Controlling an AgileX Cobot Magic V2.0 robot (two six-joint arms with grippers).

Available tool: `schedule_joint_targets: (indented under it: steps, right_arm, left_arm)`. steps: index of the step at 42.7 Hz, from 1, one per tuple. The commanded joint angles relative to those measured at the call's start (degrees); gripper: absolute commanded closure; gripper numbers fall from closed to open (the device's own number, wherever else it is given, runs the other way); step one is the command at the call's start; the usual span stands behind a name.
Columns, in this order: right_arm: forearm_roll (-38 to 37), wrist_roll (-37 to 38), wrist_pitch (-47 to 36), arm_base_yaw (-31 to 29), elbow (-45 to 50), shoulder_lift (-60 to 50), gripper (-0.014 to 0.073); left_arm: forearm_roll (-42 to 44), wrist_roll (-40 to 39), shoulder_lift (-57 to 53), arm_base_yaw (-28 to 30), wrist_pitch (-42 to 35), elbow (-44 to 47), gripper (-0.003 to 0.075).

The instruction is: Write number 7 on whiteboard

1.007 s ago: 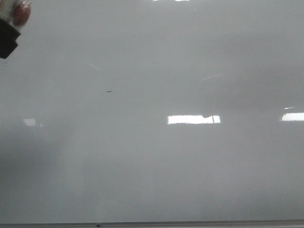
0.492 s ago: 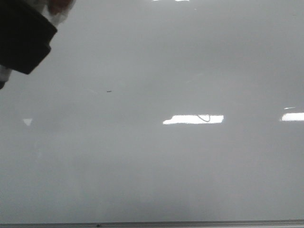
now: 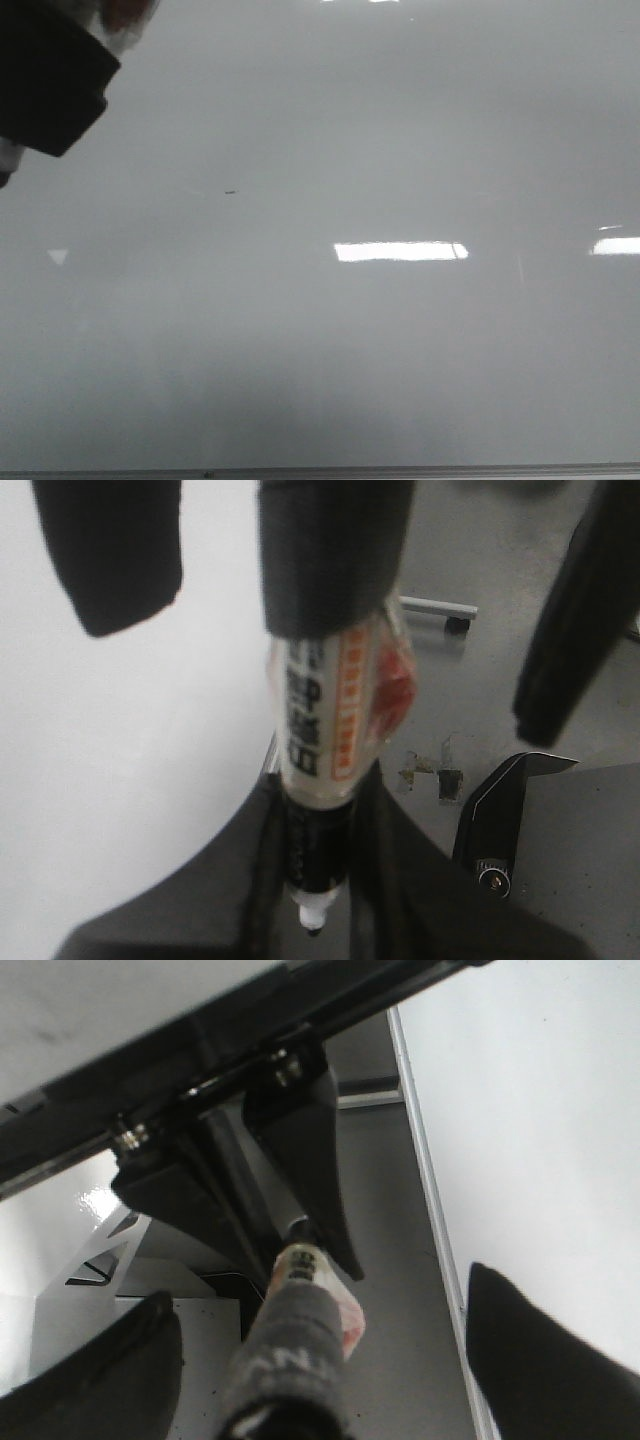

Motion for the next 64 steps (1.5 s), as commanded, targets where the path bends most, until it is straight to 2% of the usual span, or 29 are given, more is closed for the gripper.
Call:
schedule_joint_targets:
  steps: [1,9,15,19,21,23,26,31,34,39,45,48,54,64]
  right_arm:
    - [4.2,-2.3,-1.9,0.0,-2.3,-1.2,0.0020]
    - [4.5,-2.6,-0.3,0.0,-3.2,-1.2,0.0221]
    - [4.5,-2.6,2.4,0.0,-3.2,-1.0,0.0427]
    - [4.5,-3.0,3.2,-0.1,-3.2,-1.0,0.0612]
    - [4.5,-3.1,3.1,-0.1,-3.2,-1.0,0.0669]
    - [4.4,-3.3,2.8,-0.1,-3.2,-1.0,0.0657]
    - [4.1,-3.4,2.5,-0.3,-3.2,-1.0,0.0662]
    - [2.3,-3.1,1.9,-0.8,-3.2,-1.0,0.0659]
    - [1.8,-2.1,1.2,-2.7,-2.8,-1.2,0.0659]
    - [1.8,-1.6,-2.7,-8.3,0.9,-3.3,0.0652]
    - [2.5,-0.6,-14.2,-15.9,10.0,-8.4,0.0652]
    - [4.4,-0.6,-21.7,-18.6,14.9,-10.6,0.0652]
    - [8.7,-0.6,-33.6,-20.2,22.1,-12.8,0.0652]
    - [10.1,-0.6,-35.2,-20.0,22.8,-11.3,0.0652]
  left_arm:
    - [-0.6,0.1,-0.5,-0.4,-3.1,-1.9,0.0741]
    - [-0.6,0.1,-0.5,-0.4,-3.1,-1.9,0.0741]
    - [-0.6,0.1,-0.5,-0.4,-3.1,-1.9,0.0741]
    - [-0.4,0.1,-0.5,-0.4,-3.6,-1.9,0.0737]
    - [-0.4,0.1,-0.5,-0.4,-4.3,-1.9,0.0720]
    - [-0.3,0.1,-0.5,-0.4,-4.8,-1.9,0.0669]
    - [0.8,-0.3,-0.5,-0.4,-4.8,-1.9,0.0542]
    - [1.5,-1.4,-0.5,-0.3,-5.2,-1.9,0.0265]
    - [1.5,-1.5,-1.1,-0.3,-7.4,-1.3,0.0189]
    - [1.5,-1.5,-4.2,-0.3,-12.6,1.5,0.0248]
    - [0.9,-1.6,-12.2,-0.3,-17.5,7.5,0.0434]
    - [0.6,-2.3,-17.0,-0.3,-19.6,11.3,0.0552]
    - [-0.8,-4.0,-27.1,-0.3,-22.4,18.4,0.0734]
    - [-4.6,-4.0,-36.3,-0.3,-22.3,23.1,0.0741]
